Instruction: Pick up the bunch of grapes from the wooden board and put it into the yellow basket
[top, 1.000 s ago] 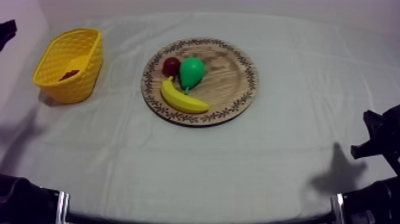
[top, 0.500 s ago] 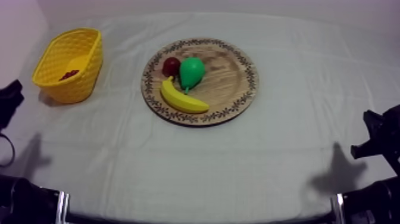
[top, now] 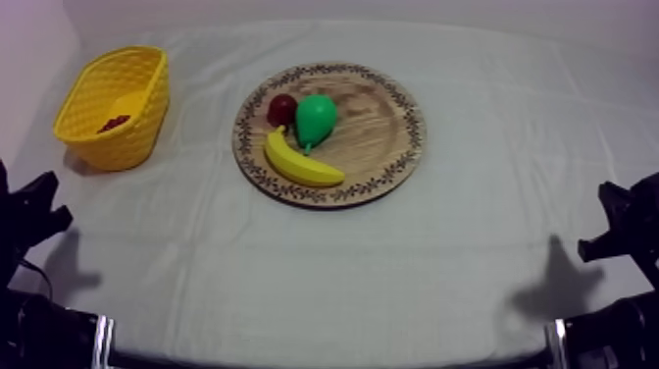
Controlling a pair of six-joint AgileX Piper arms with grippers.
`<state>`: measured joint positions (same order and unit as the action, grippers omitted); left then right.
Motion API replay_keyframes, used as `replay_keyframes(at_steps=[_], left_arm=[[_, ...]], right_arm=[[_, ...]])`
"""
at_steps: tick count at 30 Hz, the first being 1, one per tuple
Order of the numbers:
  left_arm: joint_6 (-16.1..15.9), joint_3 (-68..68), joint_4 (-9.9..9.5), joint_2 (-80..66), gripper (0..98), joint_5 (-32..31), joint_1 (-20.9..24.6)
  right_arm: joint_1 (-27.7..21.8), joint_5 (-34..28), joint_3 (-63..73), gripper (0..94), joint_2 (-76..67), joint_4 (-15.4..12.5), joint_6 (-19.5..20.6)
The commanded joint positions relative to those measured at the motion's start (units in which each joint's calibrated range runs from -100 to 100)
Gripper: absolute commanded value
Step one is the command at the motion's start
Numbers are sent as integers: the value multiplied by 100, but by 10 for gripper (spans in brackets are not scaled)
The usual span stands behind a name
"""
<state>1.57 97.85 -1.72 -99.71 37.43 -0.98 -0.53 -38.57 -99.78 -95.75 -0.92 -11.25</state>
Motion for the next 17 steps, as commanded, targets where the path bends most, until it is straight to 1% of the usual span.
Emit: replay_keyframes(at_steps=[1, 5, 7, 10, 17], left_arm=[[172, 49, -7, 0, 11, -67, 15], [635, 139, -18, -3, 3, -293, 12], [778, 155, -20, -3, 2, -333, 2], [863, 165, -21, -3, 1, -359, -4], [890, 170, -21, -3, 1, -371, -7]], right_arm=[[-1, 2, 0, 3, 0, 1, 4], [-1, 2, 0, 3, 0, 1, 4], [-1, 2, 0, 3, 0, 1, 4], [-1, 2, 0, 3, 0, 1, 4], [-1, 2, 0, 3, 0, 1, 4]])
